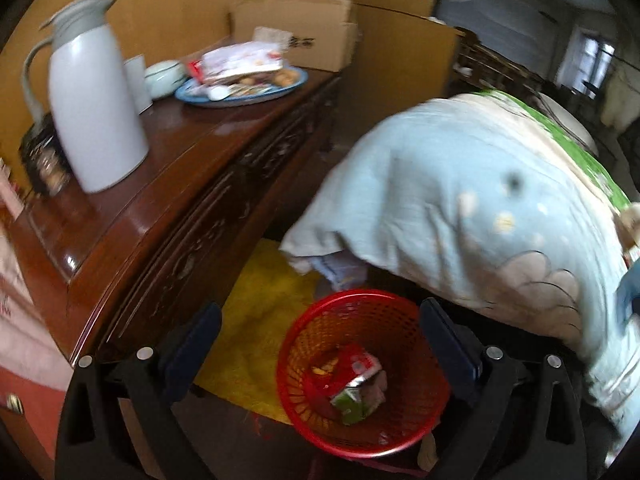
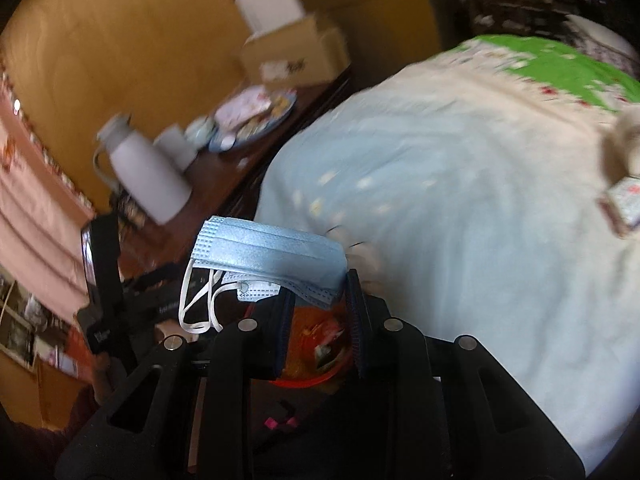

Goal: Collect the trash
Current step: 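Carry packet and masks to the red wastebasket and release both, then bring both tools back over the bed toward the white paper cup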

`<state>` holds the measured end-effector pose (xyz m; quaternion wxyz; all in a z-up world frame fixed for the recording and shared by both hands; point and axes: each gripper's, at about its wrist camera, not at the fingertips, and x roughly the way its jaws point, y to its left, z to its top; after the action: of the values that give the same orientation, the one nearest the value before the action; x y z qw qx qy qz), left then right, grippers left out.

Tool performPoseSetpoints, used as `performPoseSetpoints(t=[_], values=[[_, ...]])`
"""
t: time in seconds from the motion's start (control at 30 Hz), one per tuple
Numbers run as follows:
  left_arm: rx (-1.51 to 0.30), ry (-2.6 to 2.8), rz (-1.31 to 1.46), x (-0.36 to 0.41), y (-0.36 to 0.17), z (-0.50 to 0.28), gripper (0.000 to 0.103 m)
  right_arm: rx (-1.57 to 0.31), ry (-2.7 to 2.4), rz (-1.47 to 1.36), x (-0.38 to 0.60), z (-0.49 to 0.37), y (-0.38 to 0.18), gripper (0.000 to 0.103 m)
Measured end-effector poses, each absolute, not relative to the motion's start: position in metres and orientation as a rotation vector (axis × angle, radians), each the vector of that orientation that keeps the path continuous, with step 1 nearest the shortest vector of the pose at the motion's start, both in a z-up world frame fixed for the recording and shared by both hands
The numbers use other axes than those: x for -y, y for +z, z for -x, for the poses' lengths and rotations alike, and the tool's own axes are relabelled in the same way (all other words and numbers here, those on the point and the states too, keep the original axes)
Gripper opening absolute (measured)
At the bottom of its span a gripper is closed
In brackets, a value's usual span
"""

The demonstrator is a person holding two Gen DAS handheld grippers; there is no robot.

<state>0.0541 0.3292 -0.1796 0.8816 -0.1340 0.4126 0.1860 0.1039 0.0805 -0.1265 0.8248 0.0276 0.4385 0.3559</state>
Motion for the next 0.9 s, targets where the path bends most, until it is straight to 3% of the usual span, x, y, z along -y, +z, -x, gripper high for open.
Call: performPoseSetpoints(t=[0.1, 0.17, 0.37, 0.7, 0.9], values=[[-0.856, 0.426, 0.327, -0.348, -0.186, -0.047, 0.097, -1.004, 0.801, 0.013, -0.119, -0.107, -0.145, 0.031], [-0.859, 0.441, 0.355, -0.358, -0.19, -0.044, 0.097, -1.049, 0.816, 0.042, -0.137, -0.109, -0.156, 0.04], [-0.88, 0.447, 0.39, -0.37, -0.199, -0.042, 0.097, -1.079, 0.805, 0.068, -0.153, -0.112, -0.169, 0.049], [-0.847, 0.394, 0.329, -0.343, -0.175, -0.044, 0.097, -1.011, 0.749, -0.007, -0.116, -0.117, -0.145, 0.05], [-0.786, 0.351, 0.235, -0.307, -0.14, -0.041, 0.097, -0.927, 0.708, -0.067, -0.077, -0.109, -0.121, 0.055]])
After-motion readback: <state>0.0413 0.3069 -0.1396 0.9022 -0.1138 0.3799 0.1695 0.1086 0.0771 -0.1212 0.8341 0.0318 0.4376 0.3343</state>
